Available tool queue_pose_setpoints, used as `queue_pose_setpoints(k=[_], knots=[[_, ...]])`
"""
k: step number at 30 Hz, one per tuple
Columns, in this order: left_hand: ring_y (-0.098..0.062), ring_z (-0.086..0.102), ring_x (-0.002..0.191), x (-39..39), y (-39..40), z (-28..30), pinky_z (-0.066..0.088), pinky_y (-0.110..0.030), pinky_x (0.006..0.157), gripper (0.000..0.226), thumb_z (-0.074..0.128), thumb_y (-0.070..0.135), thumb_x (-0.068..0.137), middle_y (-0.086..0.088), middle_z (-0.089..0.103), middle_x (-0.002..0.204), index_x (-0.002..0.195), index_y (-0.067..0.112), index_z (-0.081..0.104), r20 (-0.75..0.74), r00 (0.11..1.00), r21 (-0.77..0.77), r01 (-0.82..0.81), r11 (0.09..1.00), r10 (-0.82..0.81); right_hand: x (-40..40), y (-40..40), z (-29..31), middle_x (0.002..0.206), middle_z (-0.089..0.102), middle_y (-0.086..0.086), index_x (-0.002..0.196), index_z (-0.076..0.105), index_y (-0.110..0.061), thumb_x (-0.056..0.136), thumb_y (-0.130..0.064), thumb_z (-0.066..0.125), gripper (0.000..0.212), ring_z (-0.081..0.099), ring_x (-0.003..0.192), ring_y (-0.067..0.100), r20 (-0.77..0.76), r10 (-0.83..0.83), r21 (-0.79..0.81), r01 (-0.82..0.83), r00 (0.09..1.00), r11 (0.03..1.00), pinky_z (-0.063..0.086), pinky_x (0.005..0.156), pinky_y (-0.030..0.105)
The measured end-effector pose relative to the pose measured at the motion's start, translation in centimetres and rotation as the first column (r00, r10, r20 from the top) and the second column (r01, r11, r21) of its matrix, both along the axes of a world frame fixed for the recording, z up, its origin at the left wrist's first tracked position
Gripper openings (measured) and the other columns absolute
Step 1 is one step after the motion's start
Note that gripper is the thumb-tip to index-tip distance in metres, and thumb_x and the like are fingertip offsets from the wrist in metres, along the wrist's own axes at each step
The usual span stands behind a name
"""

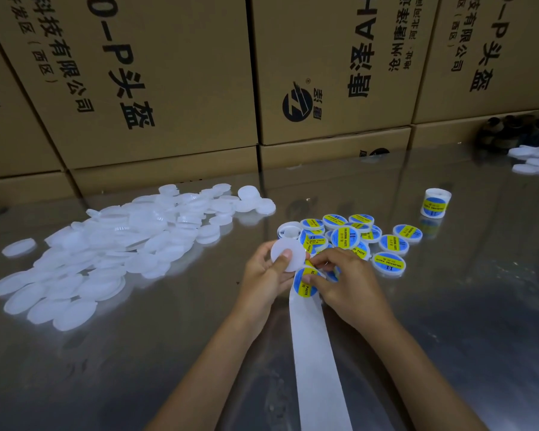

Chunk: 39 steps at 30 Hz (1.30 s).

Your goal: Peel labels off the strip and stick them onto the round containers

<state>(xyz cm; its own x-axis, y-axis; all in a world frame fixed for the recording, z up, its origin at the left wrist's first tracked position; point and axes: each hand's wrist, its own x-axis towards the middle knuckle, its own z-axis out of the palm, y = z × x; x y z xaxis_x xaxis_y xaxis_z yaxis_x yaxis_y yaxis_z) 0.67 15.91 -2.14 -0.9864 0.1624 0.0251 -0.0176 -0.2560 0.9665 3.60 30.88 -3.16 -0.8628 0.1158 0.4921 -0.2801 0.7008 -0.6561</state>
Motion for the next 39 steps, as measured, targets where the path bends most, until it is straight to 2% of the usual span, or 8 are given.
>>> queue_pose_setpoints(k=[4,8,18,23,28,31,34,39], knots=[[-0.018,0.075,0.087,-0.2,-0.1,0.0,0.061,-0.027,0.073,0.014,0.054,0.011,0.102,-0.007,0.075,0.104,0.114,0.013,0.062,0.005,1.000,-0.006,0.003,1.000,-0.003,0.0,0.0,0.0,0.082,0.058,-0.018,0.090,0.069,-0.023,0.081,-0.023,0.079,0.013,0.054,0.082,0.006,-0.040,0.002,0.099,0.002,0.999,0.995,0.048,0.073,0.027],[-0.013,0.074,0.085,-0.3,-0.2,0.0,0.059,-0.023,0.070,0.012,0.055,0.010,0.102,-0.005,0.074,0.103,0.108,0.017,0.063,0.025,1.000,-0.021,0.000,1.000,0.001,-0.1,0.0,-0.1,0.085,0.055,-0.022,0.091,0.068,-0.026,0.084,-0.024,0.076,0.010,0.049,0.085,0.001,-0.052,0.016,0.141,-0.009,0.999,0.990,0.042,0.075,0.021],[-0.026,0.074,0.096,-0.6,-0.5,0.3,0.061,-0.032,0.084,0.025,0.050,0.011,0.104,-0.019,0.070,0.119,0.127,0.003,0.056,0.060,0.998,-0.037,-0.018,0.999,0.020,0.2,-0.3,0.3,0.094,0.068,-0.009,0.093,0.076,-0.021,0.081,-0.008,0.078,0.017,0.058,0.092,0.013,-0.247,0.041,0.130,-0.009,0.968,0.991,0.044,0.083,0.021],[-0.030,0.073,0.097,-0.4,-0.7,0.1,0.061,-0.030,0.076,0.024,0.051,0.011,0.104,-0.020,0.070,0.117,0.126,0.003,0.056,0.084,0.996,-0.058,-0.017,0.998,0.022,0.6,-1.1,1.2,0.087,0.070,-0.014,0.079,0.073,-0.022,0.078,-0.004,0.078,0.019,0.061,0.097,0.009,-0.162,0.084,-0.195,-0.115,0.983,0.974,0.040,0.086,0.015],[-0.030,0.073,0.101,0.0,-0.7,0.3,0.059,-0.047,0.089,0.020,0.052,0.011,0.103,-0.018,0.070,0.116,0.120,0.008,0.061,0.056,0.998,-0.084,0.005,0.996,0.000,0.8,-0.4,2.4,0.096,0.071,-0.001,0.098,0.062,-0.007,0.086,0.001,0.068,0.016,0.066,0.090,0.015,-0.049,0.218,-0.749,-0.180,0.975,0.638,0.052,0.079,0.028],[-0.019,0.071,0.095,0.0,-1.0,0.6,0.059,-0.038,0.082,0.020,0.053,0.009,0.100,-0.010,0.071,0.113,0.114,0.014,0.068,0.005,0.999,-0.083,-0.050,0.995,0.051,1.1,-0.4,2.7,0.094,0.072,0.007,0.105,0.057,-0.005,0.088,0.004,0.065,0.020,0.067,0.082,0.018,-0.062,0.223,-0.810,-0.180,0.973,0.559,0.054,0.069,0.026],[-0.011,0.069,0.084,-0.1,-1.5,1.3,0.055,-0.024,0.067,0.022,0.051,0.006,0.099,-0.003,0.072,0.104,0.108,0.012,0.071,0.022,0.993,0.008,-0.115,0.993,0.115,1.1,-0.6,2.8,0.100,0.070,0.013,0.105,0.057,-0.004,0.088,0.007,0.064,0.022,0.068,0.083,0.016,-0.084,0.210,-0.787,-0.194,0.974,0.586,0.054,0.070,0.022],[-0.022,0.073,0.092,0.3,-1.3,2.0,0.061,-0.031,0.078,0.026,0.046,0.002,0.099,-0.012,0.076,0.106,0.111,0.001,0.069,0.079,0.997,0.146,-0.036,0.989,0.025,1.2,-1.7,2.9,0.108,0.067,0.012,0.105,0.058,-0.004,0.085,0.012,0.065,0.026,0.069,0.089,0.013,-0.124,0.222,-0.730,-0.240,0.967,0.640,0.056,0.077,0.025]])
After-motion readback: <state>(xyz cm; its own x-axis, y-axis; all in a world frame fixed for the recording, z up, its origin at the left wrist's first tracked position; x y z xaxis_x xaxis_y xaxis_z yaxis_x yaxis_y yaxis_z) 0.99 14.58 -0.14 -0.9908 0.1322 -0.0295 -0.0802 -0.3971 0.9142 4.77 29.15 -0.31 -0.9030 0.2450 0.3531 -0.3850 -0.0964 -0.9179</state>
